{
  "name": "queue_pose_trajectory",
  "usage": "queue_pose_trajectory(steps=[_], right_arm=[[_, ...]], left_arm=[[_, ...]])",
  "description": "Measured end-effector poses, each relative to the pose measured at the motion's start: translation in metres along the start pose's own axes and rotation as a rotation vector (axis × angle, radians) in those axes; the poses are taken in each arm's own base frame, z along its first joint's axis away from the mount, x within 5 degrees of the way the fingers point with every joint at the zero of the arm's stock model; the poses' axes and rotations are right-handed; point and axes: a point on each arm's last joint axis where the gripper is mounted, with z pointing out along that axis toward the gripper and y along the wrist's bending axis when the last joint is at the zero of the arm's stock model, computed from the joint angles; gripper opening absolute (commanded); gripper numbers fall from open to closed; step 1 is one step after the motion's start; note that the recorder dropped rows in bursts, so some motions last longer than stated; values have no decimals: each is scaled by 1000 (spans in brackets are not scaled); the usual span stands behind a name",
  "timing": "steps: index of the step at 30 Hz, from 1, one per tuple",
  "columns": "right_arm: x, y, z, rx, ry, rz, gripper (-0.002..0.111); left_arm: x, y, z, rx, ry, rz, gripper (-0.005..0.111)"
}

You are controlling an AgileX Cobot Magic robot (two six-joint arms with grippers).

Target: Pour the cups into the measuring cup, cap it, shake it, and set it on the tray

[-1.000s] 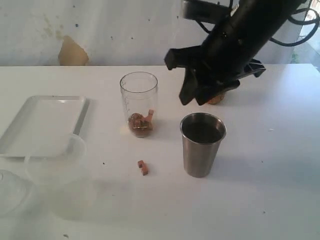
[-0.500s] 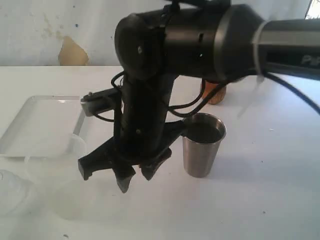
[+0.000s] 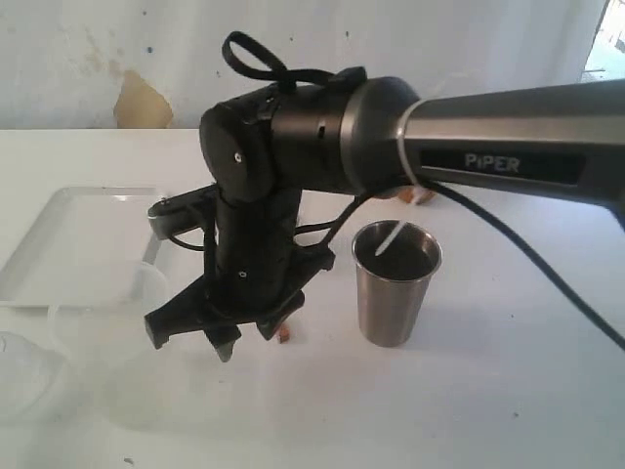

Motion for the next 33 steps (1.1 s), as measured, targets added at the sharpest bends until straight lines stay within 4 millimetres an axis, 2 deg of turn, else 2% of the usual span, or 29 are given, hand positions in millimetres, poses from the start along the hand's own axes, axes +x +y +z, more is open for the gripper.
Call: queue_pose_trajectory(steps=[7,12,17,24,28,33], right_arm=[[-16,-4,13,73,-7,3,45],[-18,-16,27,161,27,22,45],[-20,-21,36,170,38,39,45],[-29,-20,37,142,-54,34,45],[-31,-32,41,147,-47,62,45],[-30,-45,56,168,13,91,45]], left_arm=[[0,0,0,0,0,0,1],[0,0,0,0,0,0,1],[0,0,0,0,0,0,1],[0,0,0,0,0,0,1],[0,0,0,0,0,0,1],[0,0,0,0,0,0,1]])
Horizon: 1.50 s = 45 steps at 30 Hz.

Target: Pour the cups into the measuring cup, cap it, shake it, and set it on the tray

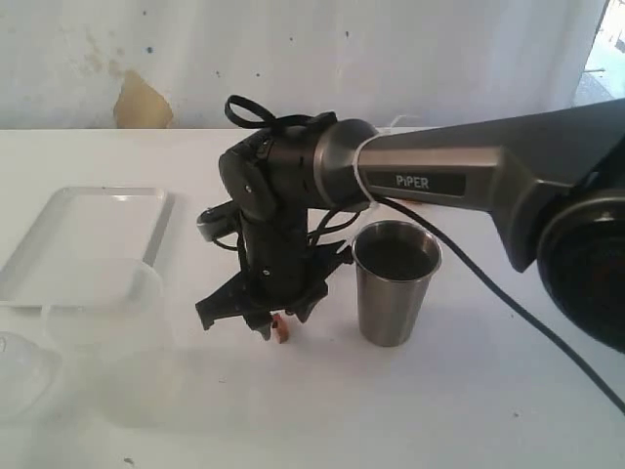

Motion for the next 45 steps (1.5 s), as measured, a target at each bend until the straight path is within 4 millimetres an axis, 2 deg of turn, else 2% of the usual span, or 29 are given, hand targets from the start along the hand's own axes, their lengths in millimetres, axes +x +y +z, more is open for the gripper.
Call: queue_pose_trajectory(steps=[11,13,18,19,22,24,29,32,34,36,39,45], right_arm=[[-4,2,14,-15,-23,4,45],[-3,2,20,-9,-11,1,41],[-3,2,22,-8,-10,1,11],[-3,2,22,-8,-10,-1,0],[-2,1,20,3,13,-21,0],[-2,1,10,2,34,-39,0],[-12,3,-78,-91,-126,-57,0],[-14,-5,-128,-66,-280,-76,0],[-17,-16,-154,6,-403,-60,0],[-22,-28,-172,58,-505,-5,0],[-31,-47,-177,56,-568,68,0],[-51,-67,-137,4,-518,110,0]], left_arm=[[0,0,0,0,0,0,1],[0,0,0,0,0,0,1],[0,0,0,0,0,0,1],[0,0,0,0,0,0,1],[0,0,0,0,0,0,1],[0,0,0,0,0,0,1],[0,0,0,0,0,0,1],[0,0,0,0,0,0,1],[0,0,0,0,0,0,1],[0,0,0,0,0,0,1],[0,0,0,0,0,0,1],[0,0,0,0,0,0,1]])
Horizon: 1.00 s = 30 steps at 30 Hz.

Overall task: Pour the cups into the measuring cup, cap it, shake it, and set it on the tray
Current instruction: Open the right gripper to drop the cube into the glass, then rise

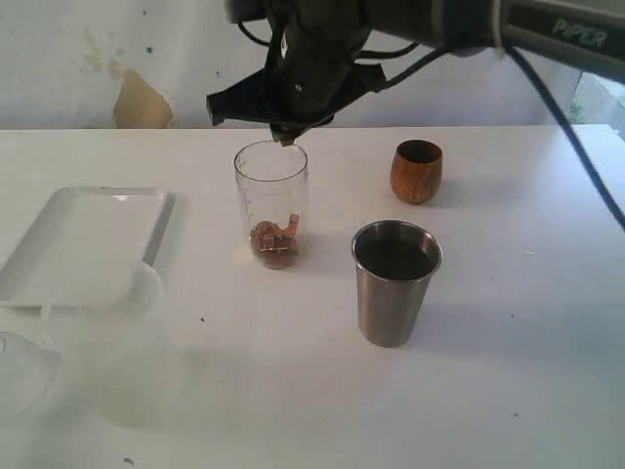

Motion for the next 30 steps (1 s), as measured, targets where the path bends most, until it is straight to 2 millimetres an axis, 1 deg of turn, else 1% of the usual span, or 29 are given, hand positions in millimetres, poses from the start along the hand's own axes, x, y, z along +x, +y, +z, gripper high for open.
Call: queue_pose_trajectory(steps=[1,4,6,8,10,11,14,15,16,17,19,22,24,26,27,30], right_arm=[[1,-1,9,3,5,-1,0],[1,-2,19,-3,-9,-2,0],[-2,-1,19,-12,-36,-9,1],[-4,0,19,-23,-58,-17,7],[-5,0,20,-26,-71,-31,21],[-5,0,20,-29,-78,-35,30],[-6,1,20,-39,-92,-50,63],[-7,2,20,-44,-96,-48,71],[-7,2,20,-48,-99,-47,75],[-7,2,20,-50,-98,-48,77],[-7,3,20,-56,-96,-45,75],[-6,3,20,-58,-93,-42,66],[-5,3,18,-55,-78,-40,62],[-6,1,5,-51,-68,-43,62],[-8,0,-5,-50,-72,-46,62],[-12,-6,-43,-42,-89,-77,62]], left_arm=[[0,0,0,0,0,0,1],[0,0,0,0,0,0,1],[0,0,0,0,0,0,1],[0,0,0,0,0,0,1],[0,0,0,0,0,0,1],[0,0,0,0,0,0,1],[0,0,0,0,0,0,1],[0,0,0,0,0,0,1],[0,0,0,0,0,0,1],[0,0,0,0,0,0,1],[0,0,0,0,0,0,1],[0,0,0,0,0,0,1],[0,0,0,0,0,0,1],[0,0,0,0,0,0,1],[0,0,0,0,0,0,1],[0,0,0,0,0,0,1]])
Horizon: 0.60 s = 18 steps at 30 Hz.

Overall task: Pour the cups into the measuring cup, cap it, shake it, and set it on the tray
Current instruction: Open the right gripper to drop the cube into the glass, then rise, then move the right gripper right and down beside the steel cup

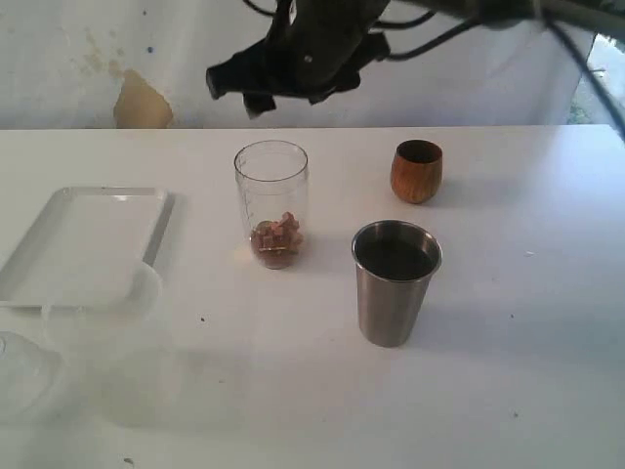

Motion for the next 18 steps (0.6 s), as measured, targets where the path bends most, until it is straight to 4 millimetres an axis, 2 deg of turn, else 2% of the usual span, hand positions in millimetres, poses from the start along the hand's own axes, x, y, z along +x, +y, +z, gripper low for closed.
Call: queue_pose_trajectory(steps=[2,5,9,13,18], right_arm=[[-4,-4,-29,15,-18,-25,62],[-8,-10,-63,38,-53,-37,62],[-11,-13,-95,29,-112,-26,62],[-8,-16,-115,32,-116,-33,62],[14,-14,-131,5,-203,-74,62]], left_arm=[[0,0,0,0,0,0,1],[0,0,0,0,0,0,1],[0,0,0,0,0,0,1],[0,0,0,0,0,0,1],[0,0,0,0,0,0,1]])
